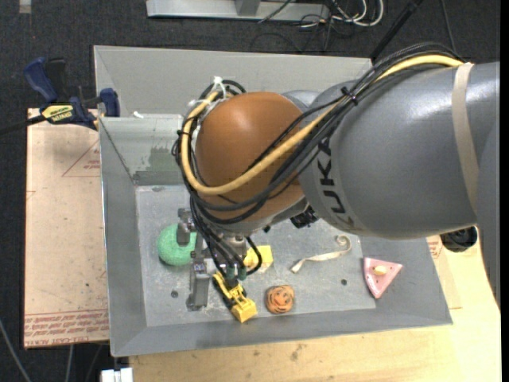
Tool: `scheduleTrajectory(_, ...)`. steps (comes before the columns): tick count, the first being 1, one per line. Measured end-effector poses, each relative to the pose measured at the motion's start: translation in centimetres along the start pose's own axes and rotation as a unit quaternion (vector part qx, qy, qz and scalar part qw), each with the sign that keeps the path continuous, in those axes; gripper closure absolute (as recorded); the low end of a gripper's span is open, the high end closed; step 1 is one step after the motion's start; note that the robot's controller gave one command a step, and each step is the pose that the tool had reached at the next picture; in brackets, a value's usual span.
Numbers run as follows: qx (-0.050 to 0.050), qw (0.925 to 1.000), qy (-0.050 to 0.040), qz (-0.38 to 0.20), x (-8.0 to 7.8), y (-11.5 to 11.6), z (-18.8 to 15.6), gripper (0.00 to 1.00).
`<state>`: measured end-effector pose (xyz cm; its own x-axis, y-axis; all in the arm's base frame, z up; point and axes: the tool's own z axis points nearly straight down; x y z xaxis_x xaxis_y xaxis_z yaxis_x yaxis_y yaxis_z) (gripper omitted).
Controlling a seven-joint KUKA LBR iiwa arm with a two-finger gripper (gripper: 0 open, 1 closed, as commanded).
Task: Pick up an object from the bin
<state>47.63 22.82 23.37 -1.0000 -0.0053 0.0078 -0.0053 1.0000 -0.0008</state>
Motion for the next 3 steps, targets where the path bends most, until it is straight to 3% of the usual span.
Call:
scheduleTrajectory(1,-0.001,1.0000,-0.0037,0.003,-0.2,-0.1,-0.4,0.00)
scheduleTrajectory(2,-0.002,0.9996,-0.0065,-0.028,-3.0,-3.1,5.0,0.00)
scheduleTrajectory(3,0.000,1.0000,-0.0028,0.002,-5.7,-4.1,6.5,0.00)
